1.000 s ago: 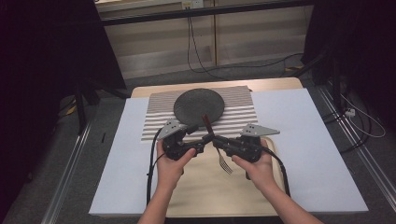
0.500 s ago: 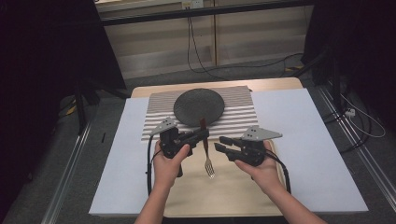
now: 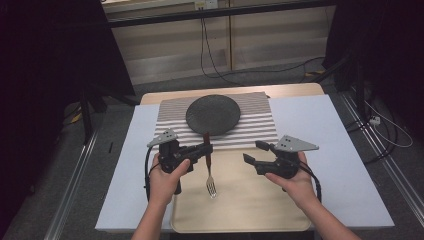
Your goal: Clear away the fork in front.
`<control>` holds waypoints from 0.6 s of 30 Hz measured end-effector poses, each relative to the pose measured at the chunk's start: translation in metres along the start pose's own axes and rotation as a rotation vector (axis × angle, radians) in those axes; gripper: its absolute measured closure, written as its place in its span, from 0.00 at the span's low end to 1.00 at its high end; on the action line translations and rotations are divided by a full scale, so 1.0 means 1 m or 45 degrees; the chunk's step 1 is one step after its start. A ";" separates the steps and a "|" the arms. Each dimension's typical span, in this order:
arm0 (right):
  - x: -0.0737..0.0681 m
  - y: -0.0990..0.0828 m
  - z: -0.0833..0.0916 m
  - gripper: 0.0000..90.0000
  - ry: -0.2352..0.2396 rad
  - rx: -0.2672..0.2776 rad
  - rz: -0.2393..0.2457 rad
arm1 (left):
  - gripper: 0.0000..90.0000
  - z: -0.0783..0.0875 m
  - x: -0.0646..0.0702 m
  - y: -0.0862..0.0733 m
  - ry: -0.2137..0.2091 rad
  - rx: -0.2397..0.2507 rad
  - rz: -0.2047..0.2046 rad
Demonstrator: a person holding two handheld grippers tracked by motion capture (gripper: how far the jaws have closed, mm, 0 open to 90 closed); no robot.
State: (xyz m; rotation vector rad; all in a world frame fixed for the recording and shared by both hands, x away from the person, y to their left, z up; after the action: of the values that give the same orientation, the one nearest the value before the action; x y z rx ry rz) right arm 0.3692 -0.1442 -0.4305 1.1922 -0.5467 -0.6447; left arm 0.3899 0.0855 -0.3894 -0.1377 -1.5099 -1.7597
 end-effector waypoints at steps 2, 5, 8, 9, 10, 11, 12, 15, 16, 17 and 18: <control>0.002 -0.002 0.002 0.32 -0.005 -0.006 -0.004 | 0.90 0.003 -0.002 -0.001 -0.002 0.003 0.008; 0.005 -0.004 0.004 0.30 -0.020 -0.011 -0.001 | 0.90 0.007 -0.005 -0.002 0.000 -0.004 0.015; 0.008 -0.005 0.006 0.28 -0.034 -0.013 -0.006 | 0.90 0.010 -0.008 -0.003 0.003 -0.018 0.025; 0.008 -0.006 0.007 0.28 -0.031 -0.014 -0.003 | 0.90 0.011 -0.009 -0.004 0.005 -0.015 0.029; 0.010 -0.007 0.008 0.27 -0.041 -0.014 -0.002 | 0.90 0.013 -0.009 -0.004 0.006 -0.013 0.033; 0.010 -0.007 0.008 0.27 -0.041 -0.014 -0.002 | 0.90 0.014 -0.010 -0.004 0.007 -0.017 0.038; 0.011 -0.008 0.009 0.26 -0.037 -0.018 0.001 | 0.90 0.015 -0.011 -0.004 0.003 -0.017 0.047; 0.012 -0.010 0.011 0.26 -0.043 -0.024 -0.003 | 0.90 0.019 -0.013 -0.005 0.005 -0.028 0.046; 0.013 -0.011 0.012 0.26 -0.043 -0.023 -0.004 | 0.90 0.020 -0.014 -0.006 0.004 -0.034 0.049; 0.014 -0.012 0.013 0.25 -0.047 -0.029 -0.003 | 0.90 0.021 -0.014 -0.006 0.006 -0.036 0.048; 0.015 -0.013 0.014 0.25 -0.048 -0.031 -0.013 | 0.90 0.021 -0.015 -0.007 0.006 -0.043 0.050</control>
State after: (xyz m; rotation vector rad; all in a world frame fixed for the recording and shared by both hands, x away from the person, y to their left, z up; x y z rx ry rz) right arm 0.3678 -0.1671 -0.4384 1.1622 -0.5633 -0.6818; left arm 0.3872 0.1112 -0.3966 -0.1789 -1.4651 -1.7536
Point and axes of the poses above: each handheld gripper's, and its own axes: z roughly backward along the jaws, y roughly out of its top, x roughly to its right, the point moved 6 cm from there along -z, roughly forward along the jaws, and after that the axes turned 11 degrees about z, right-handed, at the moved point
